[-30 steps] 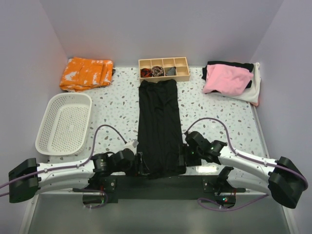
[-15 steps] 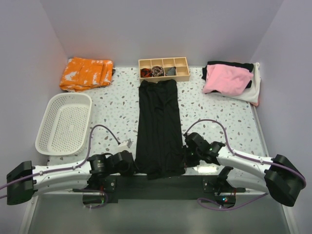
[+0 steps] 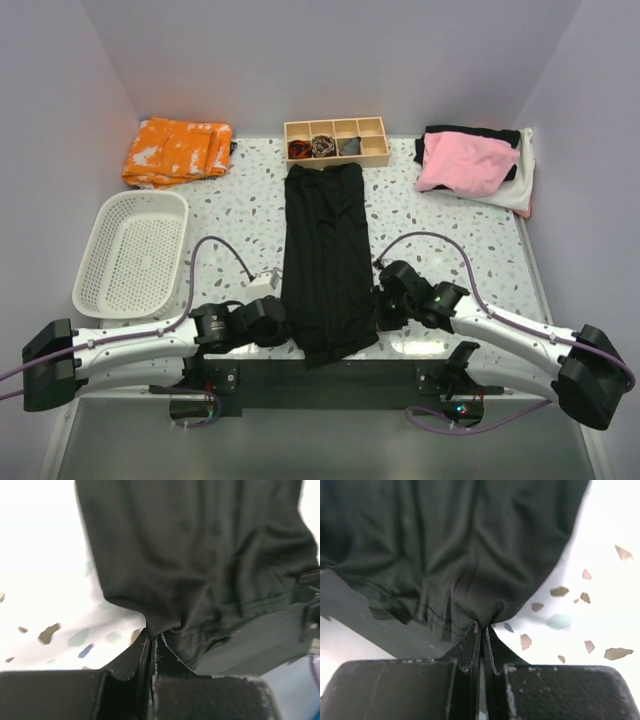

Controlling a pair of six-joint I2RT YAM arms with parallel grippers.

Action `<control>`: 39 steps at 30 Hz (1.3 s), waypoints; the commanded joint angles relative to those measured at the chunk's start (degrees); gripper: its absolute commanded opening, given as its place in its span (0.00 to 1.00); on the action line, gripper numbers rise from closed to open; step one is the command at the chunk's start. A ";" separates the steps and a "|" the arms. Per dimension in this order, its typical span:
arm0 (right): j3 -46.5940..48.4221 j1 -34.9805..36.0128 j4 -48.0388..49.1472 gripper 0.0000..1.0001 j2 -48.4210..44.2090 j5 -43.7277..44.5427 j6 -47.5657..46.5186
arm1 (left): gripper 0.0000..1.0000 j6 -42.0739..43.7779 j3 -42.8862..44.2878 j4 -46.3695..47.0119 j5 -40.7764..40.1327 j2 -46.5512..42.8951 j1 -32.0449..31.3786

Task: Fold and stack the t-shirts
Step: Grab the bottom of the folded rectangular tshirt with both arms, then fold the folded rectangular tshirt in 1/3 of the way

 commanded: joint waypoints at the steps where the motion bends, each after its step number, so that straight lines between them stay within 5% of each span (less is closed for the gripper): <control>1: 7.94 -0.32 -2.39 0.01 0.80 4.32 -4.78 | 0.00 3.14 7.39 -0.87 -4.98 1.07 -0.28; 12: 22.02 -7.35 -5.21 0.05 12.92 6.61 -15.41 | 0.00 9.48 20.67 -5.18 -14.92 11.44 3.31; 21: 33.35 -15.35 -5.21 0.06 26.54 2.84 -22.01 | 0.00 20.11 24.19 2.81 -11.49 17.24 17.02; 35: 51.37 -24.05 -7.40 0.11 48.78 -3.59 -25.97 | 0.01 31.80 33.42 12.92 -2.62 38.07 31.79; 38: 54.63 -25.10 -9.07 0.31 51.77 -1.66 -26.15 | 0.17 34.26 35.70 14.68 -1.82 41.59 33.55; 39: 55.68 -25.54 -9.34 0.53 52.13 0.87 -25.89 | 0.36 35.66 36.84 15.12 -1.74 43.08 33.99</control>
